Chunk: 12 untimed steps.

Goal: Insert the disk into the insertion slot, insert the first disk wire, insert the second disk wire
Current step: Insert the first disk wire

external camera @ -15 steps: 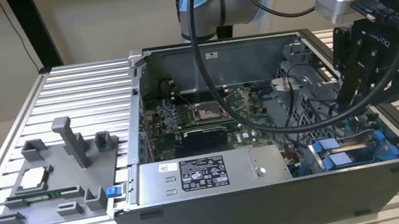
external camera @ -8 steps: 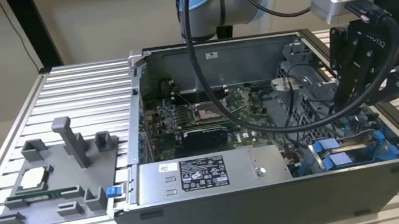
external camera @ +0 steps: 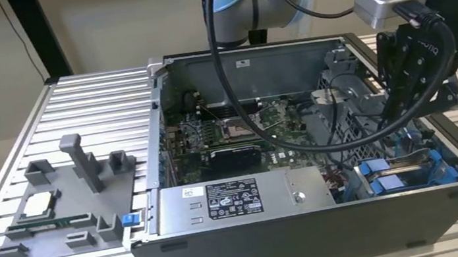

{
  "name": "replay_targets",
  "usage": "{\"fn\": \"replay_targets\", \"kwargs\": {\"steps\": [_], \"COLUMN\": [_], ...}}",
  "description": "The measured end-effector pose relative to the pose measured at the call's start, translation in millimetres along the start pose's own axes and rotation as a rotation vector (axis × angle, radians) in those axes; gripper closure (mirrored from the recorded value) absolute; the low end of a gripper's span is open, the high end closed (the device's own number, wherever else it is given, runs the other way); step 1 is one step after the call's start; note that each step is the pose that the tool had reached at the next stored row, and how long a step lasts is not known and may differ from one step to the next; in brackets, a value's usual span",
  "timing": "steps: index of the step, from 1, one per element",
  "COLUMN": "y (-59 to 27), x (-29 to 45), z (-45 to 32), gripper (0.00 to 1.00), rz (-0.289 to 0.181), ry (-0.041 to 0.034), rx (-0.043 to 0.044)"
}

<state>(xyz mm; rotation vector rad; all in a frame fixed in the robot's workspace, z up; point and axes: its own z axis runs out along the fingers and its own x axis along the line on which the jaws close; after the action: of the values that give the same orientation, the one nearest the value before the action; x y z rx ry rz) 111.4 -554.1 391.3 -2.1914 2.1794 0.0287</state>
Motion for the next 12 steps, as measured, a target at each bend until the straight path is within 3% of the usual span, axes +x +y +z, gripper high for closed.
{"fn": "replay_targets", "kwargs": {"steps": [4, 12], "y": [0.0, -2.0], "x": [-0.1, 0.2], "z": [0.1, 1.4], "gripper": [1.00, 1.00], "rz": [0.000, 0.000], "ry": [-0.0039, -0.0045], "rx": [0.0006, 0.0006]}}
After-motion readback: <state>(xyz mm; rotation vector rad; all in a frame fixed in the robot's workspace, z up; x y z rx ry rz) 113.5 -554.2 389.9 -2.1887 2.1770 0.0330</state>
